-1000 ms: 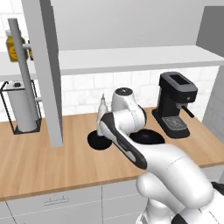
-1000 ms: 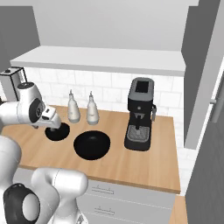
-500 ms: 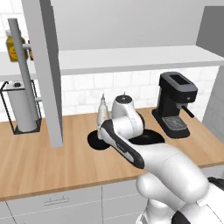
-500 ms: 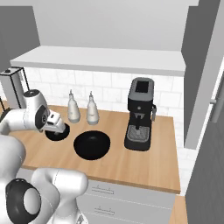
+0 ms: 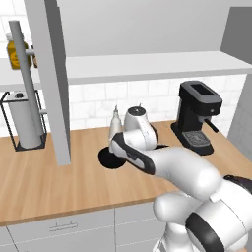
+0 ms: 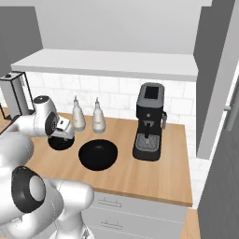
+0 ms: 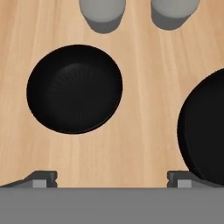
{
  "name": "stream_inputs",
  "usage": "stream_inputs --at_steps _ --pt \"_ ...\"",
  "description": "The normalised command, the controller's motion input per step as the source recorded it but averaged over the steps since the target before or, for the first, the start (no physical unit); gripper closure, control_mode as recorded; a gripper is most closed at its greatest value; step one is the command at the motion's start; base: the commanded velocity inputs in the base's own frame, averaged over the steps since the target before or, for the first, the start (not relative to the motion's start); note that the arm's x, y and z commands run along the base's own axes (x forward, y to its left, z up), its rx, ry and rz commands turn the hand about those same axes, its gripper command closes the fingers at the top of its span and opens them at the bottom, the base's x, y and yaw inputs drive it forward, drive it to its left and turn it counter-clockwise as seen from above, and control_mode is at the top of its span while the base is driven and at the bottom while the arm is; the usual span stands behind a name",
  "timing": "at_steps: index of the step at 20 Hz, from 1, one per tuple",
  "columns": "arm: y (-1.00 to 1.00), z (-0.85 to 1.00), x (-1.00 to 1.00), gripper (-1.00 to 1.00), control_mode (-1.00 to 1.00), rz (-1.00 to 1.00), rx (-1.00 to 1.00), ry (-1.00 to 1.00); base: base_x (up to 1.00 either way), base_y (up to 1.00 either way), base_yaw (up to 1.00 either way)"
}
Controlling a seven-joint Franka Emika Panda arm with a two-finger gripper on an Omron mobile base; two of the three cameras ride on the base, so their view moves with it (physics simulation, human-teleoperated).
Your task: Pick up the bowls on the counter and stack them on top of one another in the open cabinet. Place the smaller bowl on top of the larger bowl.
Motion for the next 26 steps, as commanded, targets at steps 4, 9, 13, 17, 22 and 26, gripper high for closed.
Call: stream_inputs --at_steps 4,9,13,17,22,26 --pt "0.0 -0.21 0.33 -1.0 -1.0 0.0 0.0 0.0 0.0 0.0 0.0" --pt "-0.01 -0.23 0.32 -1.0 -1.0 0.0 0.0 0.0 0.0 0.0 0.0" --pt "0.0 -0.16 0.35 -1.0 -1.0 0.0 0.0 0.0 0.0 0.0 0.0" --pt "0.0 -0.16 0.44 -1.0 -1.0 0.0 0.0 0.0 0.0 0.0 0.0" --pt "-0.01 -0.09 0.34 -1.0 -1.0 0.0 0.0 0.0 0.0 0.0 0.0" --pt "0.0 -0.27 0.05 -1.0 -1.0 0.0 0.0 0.0 0.0 0.0 0.0"
